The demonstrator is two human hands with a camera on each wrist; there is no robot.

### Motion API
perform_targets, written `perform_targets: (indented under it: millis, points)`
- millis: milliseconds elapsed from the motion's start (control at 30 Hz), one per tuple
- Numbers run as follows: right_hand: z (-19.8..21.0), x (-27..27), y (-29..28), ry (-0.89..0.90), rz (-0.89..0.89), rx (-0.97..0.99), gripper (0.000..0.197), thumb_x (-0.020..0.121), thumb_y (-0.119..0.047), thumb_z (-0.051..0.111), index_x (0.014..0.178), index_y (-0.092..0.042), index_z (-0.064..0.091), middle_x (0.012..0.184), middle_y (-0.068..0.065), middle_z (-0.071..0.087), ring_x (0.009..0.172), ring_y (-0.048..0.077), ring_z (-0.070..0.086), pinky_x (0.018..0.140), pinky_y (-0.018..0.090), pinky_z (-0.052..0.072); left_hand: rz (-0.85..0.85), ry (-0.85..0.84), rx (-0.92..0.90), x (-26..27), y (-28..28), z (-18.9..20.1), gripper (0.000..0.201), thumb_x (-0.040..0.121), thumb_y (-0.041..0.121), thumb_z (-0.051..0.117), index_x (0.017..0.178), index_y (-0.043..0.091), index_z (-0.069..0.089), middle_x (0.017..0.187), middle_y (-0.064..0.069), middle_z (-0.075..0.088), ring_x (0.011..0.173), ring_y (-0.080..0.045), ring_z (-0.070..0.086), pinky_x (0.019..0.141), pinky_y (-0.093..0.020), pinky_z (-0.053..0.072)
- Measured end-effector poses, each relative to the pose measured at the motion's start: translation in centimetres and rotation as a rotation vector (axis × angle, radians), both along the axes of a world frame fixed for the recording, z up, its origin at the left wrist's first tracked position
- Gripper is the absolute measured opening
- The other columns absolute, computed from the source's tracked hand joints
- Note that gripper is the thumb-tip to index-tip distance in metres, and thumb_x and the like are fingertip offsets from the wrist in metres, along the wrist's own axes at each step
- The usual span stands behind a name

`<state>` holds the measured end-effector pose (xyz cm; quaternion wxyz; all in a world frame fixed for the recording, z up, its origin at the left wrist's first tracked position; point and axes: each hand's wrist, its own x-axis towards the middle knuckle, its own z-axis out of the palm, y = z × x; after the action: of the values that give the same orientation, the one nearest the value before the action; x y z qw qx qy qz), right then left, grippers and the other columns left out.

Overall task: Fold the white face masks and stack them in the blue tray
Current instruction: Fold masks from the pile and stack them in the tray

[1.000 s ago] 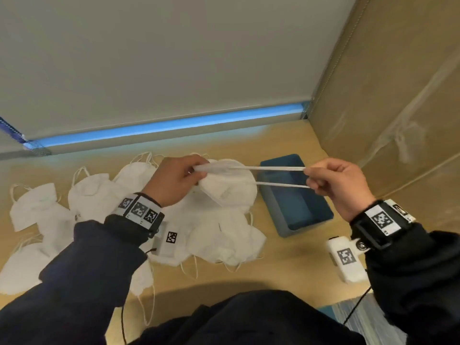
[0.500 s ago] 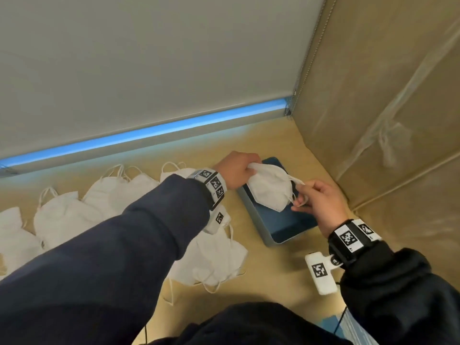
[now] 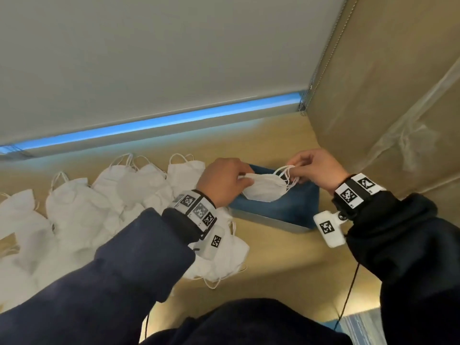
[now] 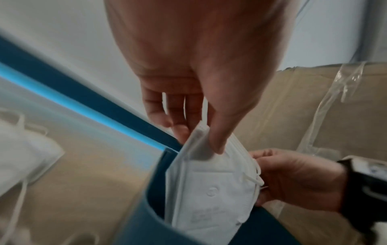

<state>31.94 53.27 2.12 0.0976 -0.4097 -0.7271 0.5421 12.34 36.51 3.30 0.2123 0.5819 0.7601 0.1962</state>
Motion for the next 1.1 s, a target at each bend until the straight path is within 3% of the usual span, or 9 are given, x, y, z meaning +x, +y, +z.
perform_targets:
  millis: [200,300,433,567,700,833,967,1033,1100]
  points:
    - [0.5,0.3,-0.3,-0.041,-0.100,-0.083,0.012,0.083,0.001,0.078,0.095,0.003,0.075,0.081,0.017,0.071,0.065,0.020,0.064,0.050,0.024,0.057,-0.086,0.246,-0.132,-2.1,2.6,-1.4,0.025,0.083,0.038,0.077,0.108,0.035,0.072,0.099,0.007,0.074,0.094,-0.020,0.065,0.081,-0.034,0.050]
    - [0.6,0.7,-0.3,-0.036,-0.126,-0.109,0.011,0.083,0.003,0.077,0.093,0.000,0.075,0.084,0.021,0.071,0.065,0.021,0.064,0.050,0.024,0.058,-0.086,0.178,-0.072,-2.3,3.1,-1.5,0.017,0.081,0.038,0.080,0.096,0.031,0.075,0.088,0.010,0.073,0.088,-0.018,0.064,0.081,-0.033,0.049]
    - [0.4,1.0,-0.3,-0.027,-0.134,-0.096,0.015,0.081,0.008,0.076,0.093,-0.002,0.075,0.084,0.020,0.073,0.075,0.028,0.066,0.056,0.027,0.059,-0.058,0.188,-0.039,-2.8,3.6,-2.0,0.009,0.083,0.028,0.078,0.092,0.029,0.079,0.094,0.007,0.074,0.094,-0.020,0.063,0.090,-0.036,0.047]
    - [0.3,1.0,-0.1,-0.006,-0.179,-0.041,0.020,0.079,0.008,0.078,0.093,-0.007,0.075,0.077,0.006,0.070,0.074,0.022,0.066,0.058,0.025,0.057,-0.056,0.208,0.018,-2.9,4.1,-2.3,0.010,0.088,0.025,0.073,0.095,0.028,0.080,0.098,0.004,0.073,0.095,-0.021,0.062,0.091,-0.038,0.046]
    - [0.9,0.9,-0.4,0.109,-0.291,-0.045,0.024,0.079,0.002,0.080,0.095,-0.015,0.076,0.095,0.003,0.074,0.086,0.018,0.068,0.070,0.027,0.055,-0.036,0.228,0.076,-2.8,3.7,-2.9,0.012,0.090,0.027,0.067,0.095,0.029,0.077,0.096,0.005,0.071,0.094,-0.022,0.062,0.087,-0.038,0.046]
    - [3.2,0.5,-2.6,0.275,-0.389,0.004,0.021,0.082,-0.003,0.079,0.095,-0.020,0.075,0.096,0.002,0.074,0.085,0.016,0.067,0.071,0.030,0.055,0.100,0.034,0.170,-3.7,1.5,-3.4,0.021,0.088,0.033,0.072,0.109,0.031,0.072,0.095,0.011,0.064,0.085,-0.012,0.059,0.083,-0.034,0.050]
    - [4.2,-0.6,-8.1,0.322,-0.156,-0.345,0.008,0.091,-0.005,0.070,0.098,-0.005,0.074,0.085,0.013,0.072,0.071,0.021,0.068,0.049,0.031,0.059,0.296,-0.270,0.249,-4.0,-4.3,-3.4,0.016,0.083,0.030,0.081,0.098,0.032,0.075,0.086,0.010,0.070,0.079,-0.008,0.063,0.079,-0.028,0.053]
    - [2.5,-1.3,-11.3,0.141,0.049,-0.515,0.016,0.094,-0.010,0.069,0.107,-0.004,0.074,0.097,0.015,0.076,0.082,0.025,0.074,0.050,0.034,0.060,0.321,-0.345,0.143,-3.5,-8.7,-4.5,0.020,0.079,0.035,0.085,0.096,0.034,0.076,0.087,0.011,0.072,0.081,-0.007,0.064,0.082,-0.031,0.055]
    - [-0.6,-2.0,-14.3,-0.071,0.200,-0.556,0.025,0.094,-0.011,0.070,0.118,-0.008,0.072,0.113,0.013,0.074,0.101,0.025,0.073,0.062,0.037,0.064,0.267,-0.287,-0.005,-3.2,-13.1,-6.3,0.037,0.072,0.054,0.083,0.105,0.040,0.073,0.106,0.015,0.069,0.095,-0.004,0.061,0.093,-0.038,0.052]
